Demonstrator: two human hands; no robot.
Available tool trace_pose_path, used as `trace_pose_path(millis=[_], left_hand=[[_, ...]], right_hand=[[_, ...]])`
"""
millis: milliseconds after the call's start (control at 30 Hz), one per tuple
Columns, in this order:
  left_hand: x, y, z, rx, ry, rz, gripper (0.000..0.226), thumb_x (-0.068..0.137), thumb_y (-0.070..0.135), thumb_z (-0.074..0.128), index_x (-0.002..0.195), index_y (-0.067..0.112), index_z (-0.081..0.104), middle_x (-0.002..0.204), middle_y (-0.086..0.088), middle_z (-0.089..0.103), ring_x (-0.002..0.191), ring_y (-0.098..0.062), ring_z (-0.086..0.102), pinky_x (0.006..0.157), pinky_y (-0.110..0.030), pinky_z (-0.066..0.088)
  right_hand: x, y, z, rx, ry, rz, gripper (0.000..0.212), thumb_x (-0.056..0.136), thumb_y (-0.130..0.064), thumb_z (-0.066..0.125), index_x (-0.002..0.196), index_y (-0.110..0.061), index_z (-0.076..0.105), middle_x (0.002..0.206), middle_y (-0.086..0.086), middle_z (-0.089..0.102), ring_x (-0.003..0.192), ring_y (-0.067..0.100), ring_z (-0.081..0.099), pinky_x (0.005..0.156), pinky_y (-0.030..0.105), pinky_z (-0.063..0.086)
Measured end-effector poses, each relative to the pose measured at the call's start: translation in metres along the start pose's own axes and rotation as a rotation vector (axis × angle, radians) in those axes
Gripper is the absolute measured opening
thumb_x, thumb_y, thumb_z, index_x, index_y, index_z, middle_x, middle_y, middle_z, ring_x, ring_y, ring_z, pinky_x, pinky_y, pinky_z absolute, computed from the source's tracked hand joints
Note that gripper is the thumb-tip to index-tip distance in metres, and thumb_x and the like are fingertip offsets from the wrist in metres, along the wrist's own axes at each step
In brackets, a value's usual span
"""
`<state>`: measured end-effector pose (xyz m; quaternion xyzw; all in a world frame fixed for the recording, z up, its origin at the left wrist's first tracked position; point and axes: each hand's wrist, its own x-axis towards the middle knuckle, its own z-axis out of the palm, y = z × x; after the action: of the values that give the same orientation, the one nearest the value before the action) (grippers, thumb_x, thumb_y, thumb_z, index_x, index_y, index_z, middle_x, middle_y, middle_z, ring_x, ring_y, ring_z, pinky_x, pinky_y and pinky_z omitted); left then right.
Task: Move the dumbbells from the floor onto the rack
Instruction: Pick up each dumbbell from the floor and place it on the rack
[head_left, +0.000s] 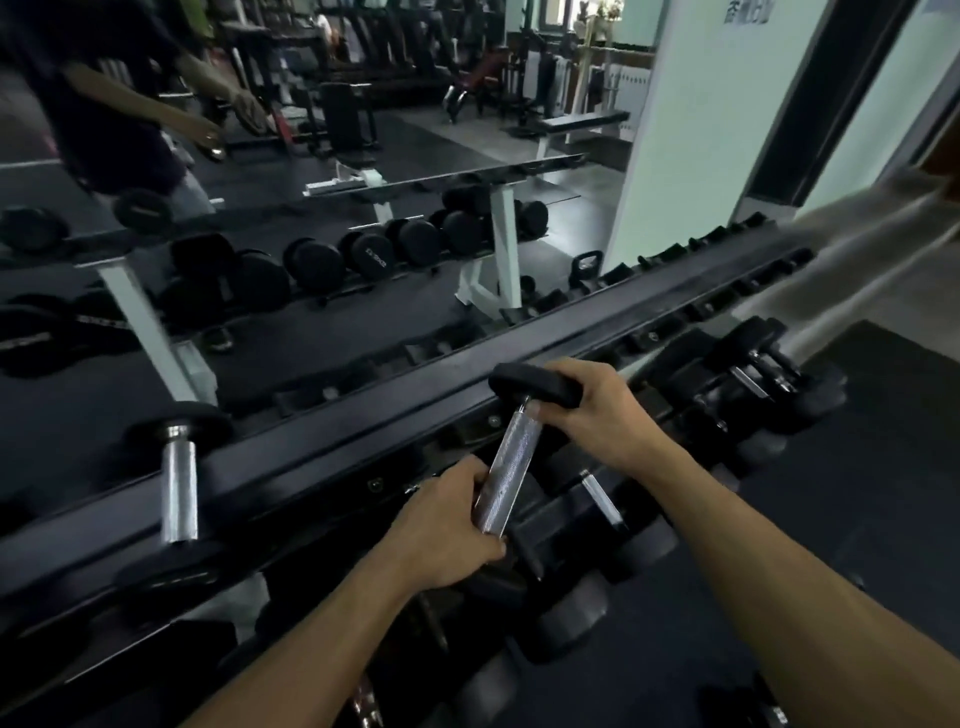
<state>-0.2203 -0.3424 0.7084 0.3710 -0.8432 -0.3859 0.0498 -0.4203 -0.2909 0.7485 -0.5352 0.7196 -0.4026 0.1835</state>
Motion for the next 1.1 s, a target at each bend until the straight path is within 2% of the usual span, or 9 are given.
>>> trace_pose_path(millis=[100, 233, 333, 533, 633, 733, 867, 933, 1100], left_hand=[[0.013, -0.024, -0.020, -0.053, 0.057, -0.081, 0.054, 0.061, 0.027, 0.079, 0.107, 0.030, 0.050, 0.088, 0.006, 0.064, 0.080, -0.015, 0.062, 0.073, -0.037, 0.054], [0.031, -0.056, -0.035, -0.138, 0.161, -0.187, 0.049, 0.062, 0.024, 0.081, 0.100, 0.026, 0.050, 0.088, 0.007, 0.064, 0.081, -0.014, 0.063, 0.076, -0.038, 0.054], [0.043, -0.078, -0.040, -0.211, 0.229, -0.272, 0.046, 0.066, 0.020, 0.082, 0.097, 0.025, 0.050, 0.082, 0.007, 0.061, 0.074, -0.010, 0.059, 0.064, -0.029, 0.050], [0.071, -0.112, -0.050, -0.309, 0.349, -0.434, 0.045, 0.069, 0.017, 0.080, 0.103, 0.023, 0.051, 0.089, 0.009, 0.061, 0.077, -0.008, 0.061, 0.062, -0.021, 0.048], [0.084, -0.128, -0.051, -0.317, 0.390, -0.485, 0.048, 0.068, 0.016, 0.082, 0.104, 0.020, 0.050, 0.086, 0.009, 0.060, 0.072, -0.007, 0.059, 0.058, -0.020, 0.045], [0.100, -0.140, -0.052, -0.315, 0.403, -0.527, 0.052, 0.068, 0.016, 0.082, 0.108, 0.019, 0.049, 0.094, 0.009, 0.060, 0.078, -0.012, 0.061, 0.067, -0.028, 0.052], [0.104, -0.140, -0.051, -0.302, 0.383, -0.558, 0.053, 0.070, 0.017, 0.081, 0.113, 0.018, 0.050, 0.099, 0.005, 0.061, 0.085, -0.019, 0.062, 0.076, -0.037, 0.055], [0.122, -0.150, -0.049, -0.324, 0.385, -0.627, 0.057, 0.069, 0.018, 0.081, 0.116, 0.020, 0.049, 0.100, 0.006, 0.060, 0.087, -0.019, 0.062, 0.078, -0.036, 0.055], [0.116, -0.152, -0.048, -0.290, 0.377, -0.652, 0.061, 0.069, 0.020, 0.081, 0.121, 0.020, 0.049, 0.108, 0.003, 0.062, 0.091, -0.018, 0.062, 0.080, -0.034, 0.054]], right_hand=[[0.047, -0.009, 0.028, -0.041, -0.088, -0.047, 0.022, 0.078, -0.015, 0.072, 0.098, -0.025, 0.070, 0.083, -0.002, 0.069, 0.078, 0.015, 0.066, 0.076, 0.039, 0.056], [0.102, -0.015, 0.071, -0.006, -0.218, -0.120, 0.021, 0.079, -0.011, 0.070, 0.096, -0.023, 0.070, 0.077, -0.008, 0.067, 0.068, 0.004, 0.061, 0.066, 0.025, 0.049], [0.141, -0.015, 0.105, 0.000, -0.341, -0.172, 0.018, 0.081, -0.013, 0.071, 0.097, -0.023, 0.068, 0.078, -0.010, 0.064, 0.070, 0.001, 0.058, 0.065, 0.017, 0.043], [0.206, -0.021, 0.165, -0.018, -0.529, -0.272, 0.016, 0.082, -0.013, 0.071, 0.094, -0.023, 0.066, 0.075, -0.007, 0.062, 0.066, 0.005, 0.055, 0.063, 0.020, 0.044], [0.227, -0.016, 0.190, -0.015, -0.584, -0.298, 0.018, 0.082, -0.012, 0.072, 0.093, -0.026, 0.066, 0.079, -0.005, 0.065, 0.073, 0.011, 0.061, 0.069, 0.026, 0.048], [0.243, -0.007, 0.207, -0.014, -0.630, -0.289, 0.016, 0.082, -0.013, 0.072, 0.092, -0.024, 0.067, 0.083, -0.001, 0.068, 0.078, 0.017, 0.064, 0.073, 0.033, 0.051], [0.247, 0.003, 0.214, -0.038, -0.601, -0.263, 0.014, 0.083, -0.014, 0.071, 0.095, -0.021, 0.068, 0.085, 0.004, 0.069, 0.083, 0.024, 0.065, 0.077, 0.040, 0.052], [0.268, 0.017, 0.231, -0.034, -0.675, -0.280, 0.014, 0.082, -0.015, 0.071, 0.095, -0.021, 0.068, 0.083, 0.003, 0.069, 0.081, 0.023, 0.065, 0.076, 0.039, 0.052], [0.268, 0.014, 0.231, -0.001, -0.719, -0.314, 0.016, 0.083, -0.016, 0.071, 0.097, -0.022, 0.065, 0.079, -0.007, 0.063, 0.072, 0.008, 0.058, 0.071, 0.029, 0.049]])
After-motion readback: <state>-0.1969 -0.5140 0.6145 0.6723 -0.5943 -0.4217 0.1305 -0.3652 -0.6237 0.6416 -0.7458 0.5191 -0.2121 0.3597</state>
